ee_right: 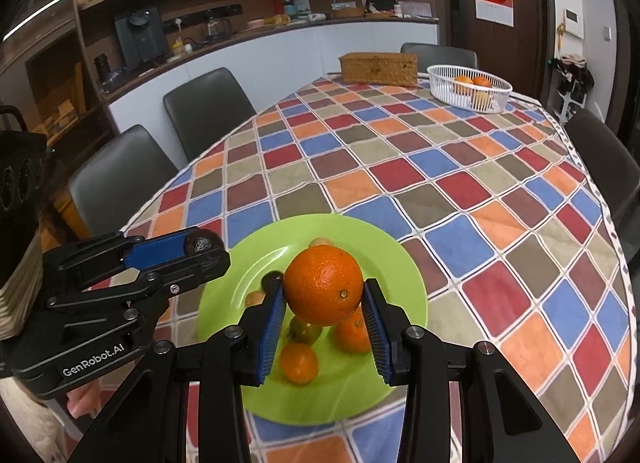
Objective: Organize fruits
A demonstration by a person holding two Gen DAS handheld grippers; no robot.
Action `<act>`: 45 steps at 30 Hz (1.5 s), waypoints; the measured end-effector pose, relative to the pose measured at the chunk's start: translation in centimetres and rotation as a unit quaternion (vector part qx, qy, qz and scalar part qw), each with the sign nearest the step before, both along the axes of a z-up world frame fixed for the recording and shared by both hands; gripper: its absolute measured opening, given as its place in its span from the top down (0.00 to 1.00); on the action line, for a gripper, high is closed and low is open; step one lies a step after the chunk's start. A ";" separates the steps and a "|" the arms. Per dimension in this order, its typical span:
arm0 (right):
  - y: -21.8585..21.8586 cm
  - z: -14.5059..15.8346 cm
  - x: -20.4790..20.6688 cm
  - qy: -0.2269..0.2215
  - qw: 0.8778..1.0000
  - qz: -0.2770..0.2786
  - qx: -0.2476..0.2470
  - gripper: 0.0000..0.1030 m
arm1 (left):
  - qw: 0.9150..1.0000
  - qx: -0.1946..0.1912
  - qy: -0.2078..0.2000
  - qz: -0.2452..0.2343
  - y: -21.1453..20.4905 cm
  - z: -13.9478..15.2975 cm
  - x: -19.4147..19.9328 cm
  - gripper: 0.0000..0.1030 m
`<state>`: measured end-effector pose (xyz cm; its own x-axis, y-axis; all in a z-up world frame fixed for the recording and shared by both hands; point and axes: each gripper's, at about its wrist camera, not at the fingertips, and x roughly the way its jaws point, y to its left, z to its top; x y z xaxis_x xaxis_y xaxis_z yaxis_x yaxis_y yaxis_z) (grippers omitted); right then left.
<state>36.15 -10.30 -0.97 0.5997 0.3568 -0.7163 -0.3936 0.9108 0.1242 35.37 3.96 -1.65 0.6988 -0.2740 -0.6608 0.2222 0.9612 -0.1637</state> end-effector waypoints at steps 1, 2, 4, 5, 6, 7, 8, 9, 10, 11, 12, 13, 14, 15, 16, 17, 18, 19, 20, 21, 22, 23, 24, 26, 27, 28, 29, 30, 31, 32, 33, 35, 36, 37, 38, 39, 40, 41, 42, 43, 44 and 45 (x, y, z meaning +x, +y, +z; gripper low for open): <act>0.1 -0.3 0.5 0.005 1.000 -0.002 -0.001 0.61 | 1.000 0.001 0.004 0.003 0.1 -0.3 0.5 0.72; 0.2 -0.7 1.0 0.011 1.000 -0.003 -0.001 0.61 | 1.000 0.003 0.008 0.005 0.2 -0.6 0.9 0.72; 0.3 -1.2 1.7 0.017 1.000 -0.004 -0.003 0.61 | 1.000 0.005 0.019 0.009 0.5 -1.4 1.9 0.72; 0.4 -1.4 2.0 0.020 1.000 -0.006 -0.006 0.61 | 1.000 0.005 0.025 0.012 0.6 -1.8 2.3 0.72; 0.5 -1.7 2.4 0.023 1.000 -0.007 -0.007 0.61 | 1.000 0.006 0.028 0.013 0.6 -2.1 2.6 0.72; 0.5 -2.1 2.7 0.027 1.000 -0.007 -0.008 0.61 | 0.999 0.009 0.033 0.016 0.7 -2.5 3.0 0.72; 0.6 -2.3 3.0 0.031 0.999 -0.008 -0.009 0.61 | 0.999 0.011 0.037 0.017 0.7 -2.8 3.3 0.72; 0.6 -2.7 3.4 0.036 0.999 -0.011 -0.009 0.61 | 0.999 0.013 0.044 0.018 0.8 -3.2 3.7 0.72; 0.6 -3.0 3.7 0.042 0.999 -0.013 -0.008 0.61 | 0.999 0.016 0.049 0.018 0.7 -3.6 4.1 0.72; 0.5 -3.4 4.1 0.048 0.999 -0.016 -0.007 0.61 | 0.998 0.018 0.054 0.018 0.7 -3.9 4.3 0.72; 0.5 -3.7 4.4 0.053 0.998 -0.019 -0.006 0.61 | 0.998 0.022 0.058 0.020 0.7 -4.3 4.5 0.72; 0.4 -4.0 4.7 0.059 0.998 -0.021 -0.006 0.61 | 0.998 0.025 0.062 0.021 0.7 -4.6 4.8 0.72; 0.4 -4.4 5.0 0.065 0.998 -0.025 -0.007 0.61 | 0.997 0.025 0.066 0.021 0.8 -4.9 5.0 0.72; 0.4 -4.6 5.2 0.067 0.997 -0.027 -0.008 0.61 | 0.997 0.025 0.071 0.022 0.8 -5.2 5.3 0.72; 0.3 -4.9 5.4 0.070 0.997 -0.030 -0.011 0.61 | 0.997 0.025 0.074 0.022 0.8 -5.4 5.4 0.72; 0.3 -5.1 5.6 0.073 0.997 -0.034 -0.013 0.61 | 0.997 0.025 0.076 0.022 0.8 -5.5 5.6 0.72; 0.2 -5.3 5.8 0.076 0.996 -0.036 -0.014 0.61 | 0.996 0.026 0.078 0.020 0.7 -5.6 5.7 0.72; 0.2 -5.5 6.0 0.080 0.996 -0.038 -0.012 0.61 | 0.996 0.029 0.081 0.018 0.5 -5.8 5.8 0.72; 0.1 -5.6 6.1 0.083 0.996 -0.041 -0.009 0.61 | 0.996 0.033 0.082 0.016 0.4 -5.9 5.9 0.72; 0.0 -5.8 6.2 0.085 0.995 -0.043 -0.007 0.61 | 0.996 0.036 0.083 0.015 0.2 -6.0 5.9 0.72; -0.1 -6.0 6.3 0.090 0.995 -0.045 -0.006 0.61 | 0.996 0.038 0.084 0.013 0.1 -6.0 6.0 0.72; -0.2 -6.1 6.4 0.094 0.994 -0.048 -0.006 0.61 | 0.996 0.039 0.083 0.011 0.0 -6.0 6.0 0.72; -0.3 -6.2 6.4 0.096 0.994 -0.050 -0.005 0.59 | 0.996 0.040 0.083 0.009 -0.1 -6.1 5.9 0.71; -0.5 -6.3 6.3 0.095 0.994 -0.051 0.001 0.54 | 0.996 0.041 0.081 0.009 -0.2 -5.9 5.8 0.66; -0.6 -6.2 6.2 0.093 0.994 -0.051 0.001 0.51 | 0.996 0.041 0.079 0.009 -0.2 -5.8 5.6 0.65; -0.6 -6.1 6.1 0.092 0.994 -0.052 0.001 0.51 | 0.996 0.043 0.077 0.009 -0.2 -5.7 5.5 0.65; -0.7 -6.0 6.0 0.090 0.995 -0.051 0.000 0.51 | 0.996 0.044 0.075 0.010 -0.2 -5.5 5.2 0.65; -0.7 -5.8 5.8 0.088 0.995 -0.052 -0.001 0.51 | 0.996 0.046 0.073 0.011 -0.2 -5.3 5.0 0.65; -0.8 -5.6 5.5 0.084 0.995 -0.052 -0.001 0.51 | 0.996 0.048 0.069 0.013 -0.2 -5.0 4.7 0.65; -1.0 -5.3 5.1 0.079 0.995 -0.053 -0.001 0.51 | 0.997 0.049 0.065 0.015 -0.2 -4.7 4.4 0.65; -1.1 -4.9 4.7 0.073 0.996 -0.056 0.000 0.51 | 0.997 0.049 0.061 0.017 -0.3 -4.3 3.9 0.64; -1.4 -4.3 3.9 0.064 0.996 -0.058 -0.001 0.51 | 0.997 0.051 0.049 0.022 -0.3 -3.4 2.9 0.63; -1.5 -3.9 3.5 0.059 0.996 -0.060 -0.001 0.51 | 0.998 0.052 0.041 0.024 -0.4 -2.8 2.3 0.62; -1.7 -3.5 2.9 0.054 0.997 -0.060 -0.001 0.51 | 0.998 0.053 0.032 0.027 -0.4 -2.1 1.6 0.60; -1.8 -3.1 2.5 0.050 0.997 -0.061 0.001 0.51 | 0.998 0.053 0.025 0.027 -0.5 -1.5 1.1 0.59; -2.0 -2.6 1.9 0.044 0.997 -0.062 0.004 0.51 | 0.998 0.054 0.015 0.027 -0.6 -0.9 0.4 0.57; -2.1 -2.1 1.3 0.039 0.997 -0.063 0.005 0.51 | 0.998 0.060 0.006 0.029 -0.8 -0.2 -0.4 0.55; -2.3 -1.5 0.6 0.032 0.997 -0.065 0.007 0.51 | 0.997 0.064 0.000 0.031 -0.9 0.3 -1.0 0.55; -2.4 -1.1 0.1 0.026 0.997 -0.066 0.009 0.51 | 0.997 0.069 -0.007 0.033 -1.0 0.8 -1.7 0.54; -2.6 -0.4 -0.7 0.018 0.997 -0.068 0.010 0.51 | 0.997 0.074 -0.014 0.035 -1.2 1.4 -2.5 0.53; -2.8 0.2 -1.5 0.010 0.997 -0.072 0.010 0.51 | 0.996 0.076 -0.019 0.036 -1.3 1.8 -3.0 0.52; -3.0 0.7 -2.1 0.004 0.997 -0.074 0.012 0.51 | 0.996 0.078 -0.024 0.037 -1.4 2.2 -3.7 0.50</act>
<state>34.01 -13.33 -0.28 0.6406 0.2822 -0.7141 -0.2548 0.9554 0.1490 31.64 2.55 0.59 0.7447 -0.1175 -0.6570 0.1543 0.9880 -0.0018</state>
